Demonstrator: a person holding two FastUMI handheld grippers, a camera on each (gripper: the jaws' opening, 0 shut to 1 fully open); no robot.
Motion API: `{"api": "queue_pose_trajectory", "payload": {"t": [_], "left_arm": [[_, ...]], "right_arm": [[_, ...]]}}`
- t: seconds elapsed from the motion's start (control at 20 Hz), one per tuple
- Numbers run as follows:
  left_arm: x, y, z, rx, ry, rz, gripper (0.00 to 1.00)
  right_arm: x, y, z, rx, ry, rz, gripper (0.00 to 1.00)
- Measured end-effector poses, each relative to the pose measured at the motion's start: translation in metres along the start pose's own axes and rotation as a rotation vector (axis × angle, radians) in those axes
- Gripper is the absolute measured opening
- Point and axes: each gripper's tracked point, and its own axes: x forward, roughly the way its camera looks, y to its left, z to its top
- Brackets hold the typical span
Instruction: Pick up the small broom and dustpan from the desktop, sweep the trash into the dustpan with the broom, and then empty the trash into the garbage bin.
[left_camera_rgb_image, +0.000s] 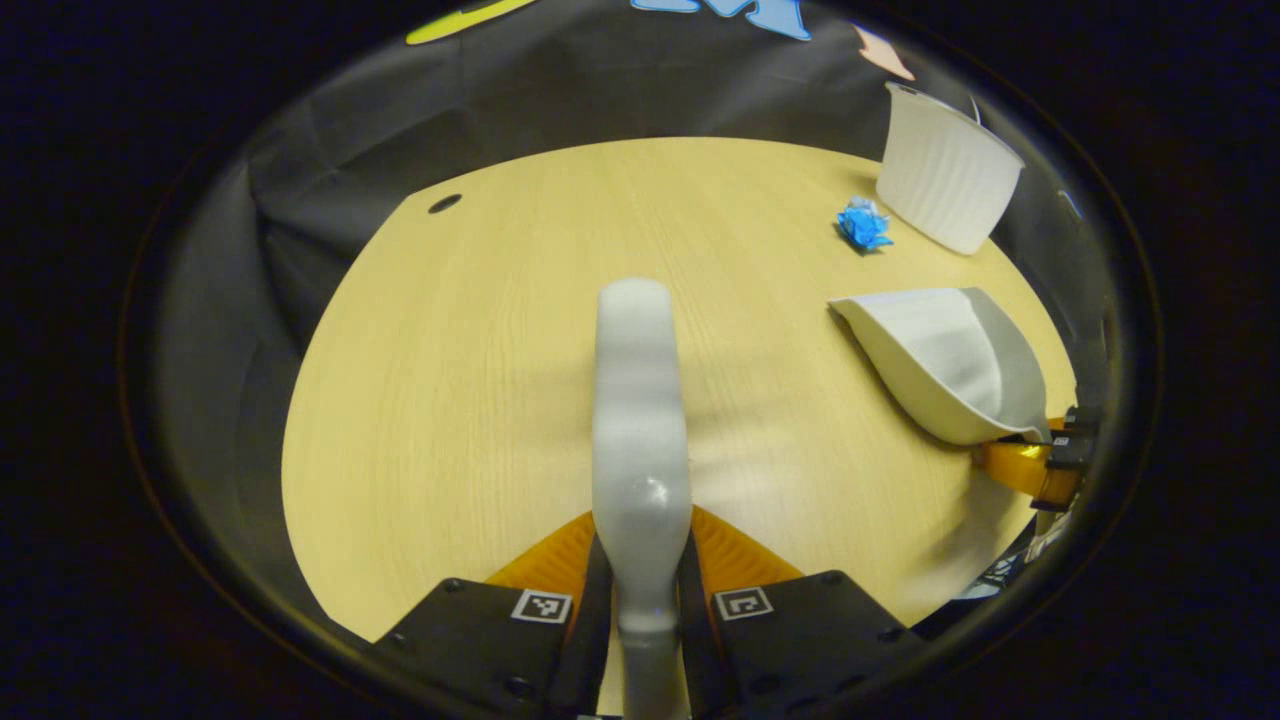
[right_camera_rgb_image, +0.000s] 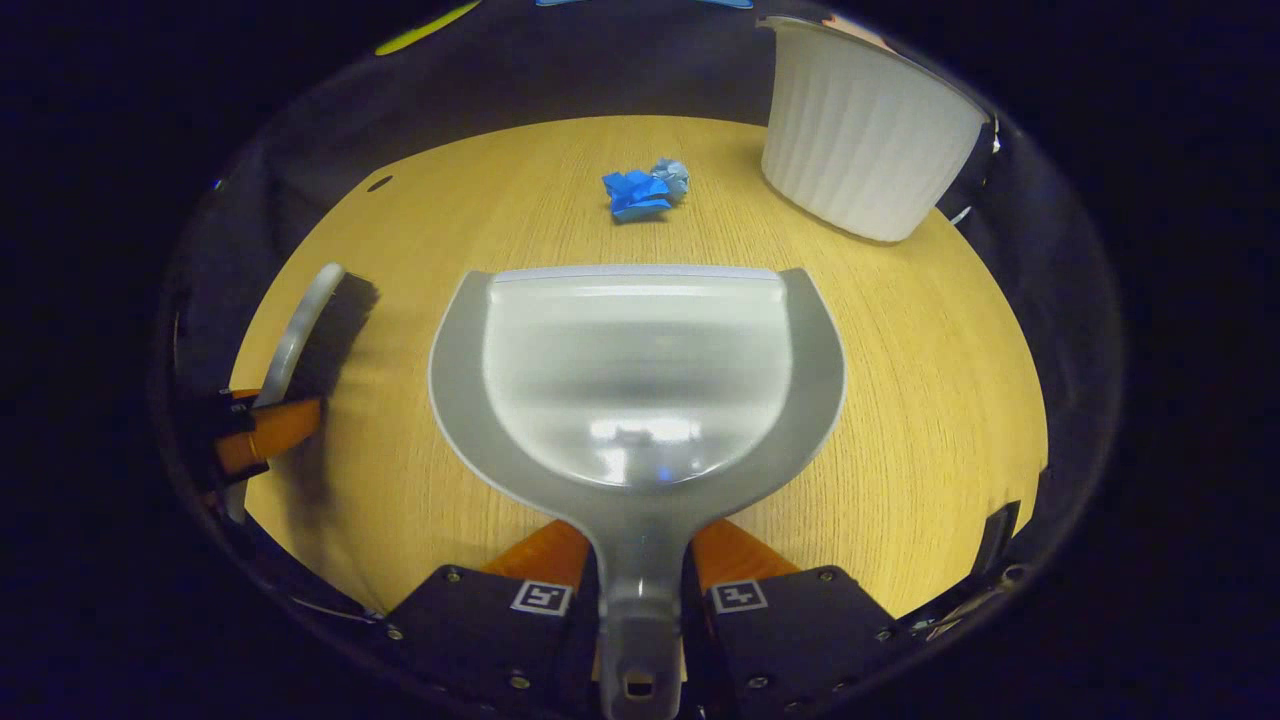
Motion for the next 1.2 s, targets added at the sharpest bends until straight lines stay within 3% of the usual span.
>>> {"api": "queue_pose_trajectory", "payload": {"t": [0.5,1.2], "left_arm": [[0.015,-0.04,0.079,0.089,-0.029,-0.089,0.4],[0.089,-0.118,0.186,0.248,-0.016,-0.166,0.4]], "right_arm": [[0.001,-0.035,0.018,-0.047,-0.03,-0.015,0.36],[0.012,-0.062,0.052,-0.144,-0.01,0.036,0.36]]}}
